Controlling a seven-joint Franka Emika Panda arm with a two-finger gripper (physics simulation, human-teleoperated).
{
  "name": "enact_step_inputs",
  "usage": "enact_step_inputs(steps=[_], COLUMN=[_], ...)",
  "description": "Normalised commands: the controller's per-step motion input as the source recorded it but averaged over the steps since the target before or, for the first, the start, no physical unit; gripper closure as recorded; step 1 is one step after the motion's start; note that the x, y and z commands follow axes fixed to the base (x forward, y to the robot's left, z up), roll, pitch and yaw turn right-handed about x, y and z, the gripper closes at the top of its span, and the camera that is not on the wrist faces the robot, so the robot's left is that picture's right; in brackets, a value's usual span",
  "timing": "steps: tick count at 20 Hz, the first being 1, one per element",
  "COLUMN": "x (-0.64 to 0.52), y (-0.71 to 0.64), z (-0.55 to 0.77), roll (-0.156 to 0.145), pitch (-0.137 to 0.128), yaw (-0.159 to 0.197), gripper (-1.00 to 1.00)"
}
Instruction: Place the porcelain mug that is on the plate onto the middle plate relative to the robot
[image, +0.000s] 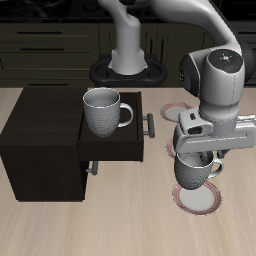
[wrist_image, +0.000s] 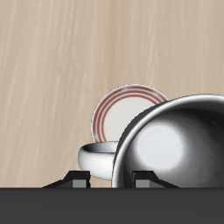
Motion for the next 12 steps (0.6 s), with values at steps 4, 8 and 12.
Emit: enact_step_inputs(steps=[4, 8, 12], x=[-0.33, -0.43, -0.37], y=[-0.02, -0.03, -0.15], z=[0.3, 0.2, 0.11], roll=[0.0, -0.002, -0.045], pitch=[-0.045, -0.045, -0.025], yaw=[-0.043, -0.027, -0.037], gripper=[1.0, 1.0, 1.0])
